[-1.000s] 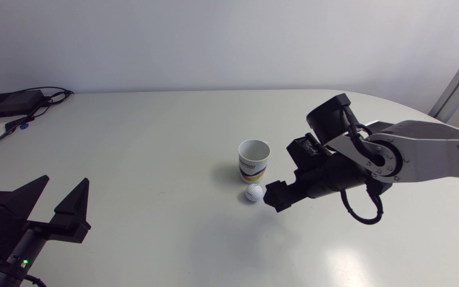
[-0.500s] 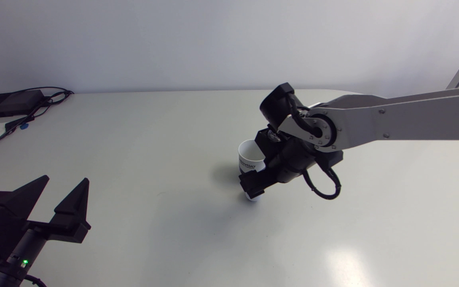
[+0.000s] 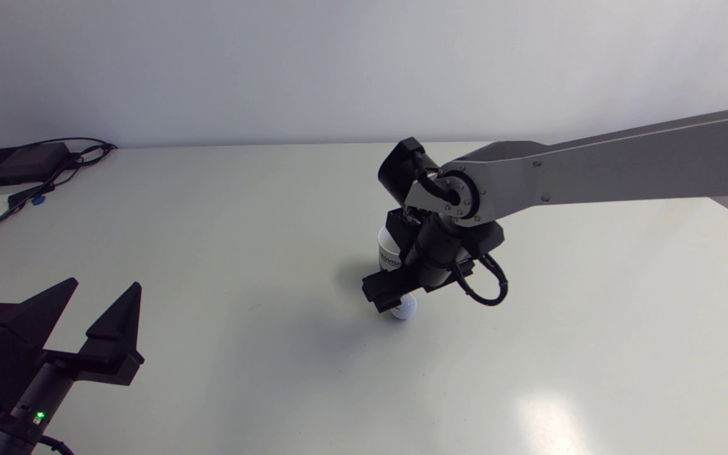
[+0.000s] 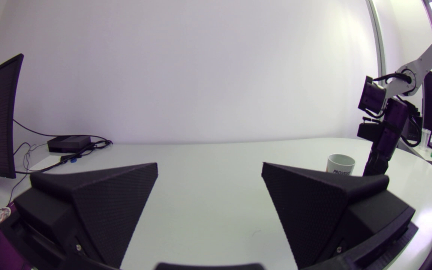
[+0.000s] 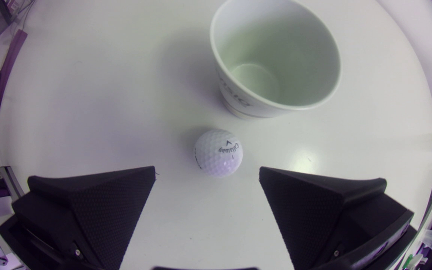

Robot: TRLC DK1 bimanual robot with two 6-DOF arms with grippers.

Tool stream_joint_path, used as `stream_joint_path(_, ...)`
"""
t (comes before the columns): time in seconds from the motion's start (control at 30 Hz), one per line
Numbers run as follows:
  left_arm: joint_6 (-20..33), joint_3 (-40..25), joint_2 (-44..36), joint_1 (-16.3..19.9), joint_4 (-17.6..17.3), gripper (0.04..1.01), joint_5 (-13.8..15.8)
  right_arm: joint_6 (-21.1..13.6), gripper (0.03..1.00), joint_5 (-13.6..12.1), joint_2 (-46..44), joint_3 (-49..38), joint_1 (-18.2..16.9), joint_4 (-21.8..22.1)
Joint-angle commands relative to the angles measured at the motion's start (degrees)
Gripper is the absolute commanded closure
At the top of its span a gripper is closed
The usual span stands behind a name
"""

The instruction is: Pick up the white golf ball from the table and place it into the cup.

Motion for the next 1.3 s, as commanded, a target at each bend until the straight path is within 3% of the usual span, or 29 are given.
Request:
stream_joint_path(0.0,-0.4,-1.2,-0.9,-0.2,0.3,0.051,0.0,2.0,0.061,1.0,2.1,1.2,0.5,-0.6)
stream_joint_path(0.33,-0.4,-1.2,-0.9,-0.2,0.3,0.051,0.0,3.5,0.061,4.1,5.6,1.6,0.0,3.9)
stream_joint_path(0.67,-0.4,-1.2,-1.0,-0.2,0.3,0.051,0.0,6.4,0.062,7.5,6.6,1.1,0.5,5.5)
stream_joint_path(1.27,-0.6,-1.2,-0.9,-0.2,0.3,0.051,0.0,7.2,0.062,7.4,6.4,0.2,0.7,5.3)
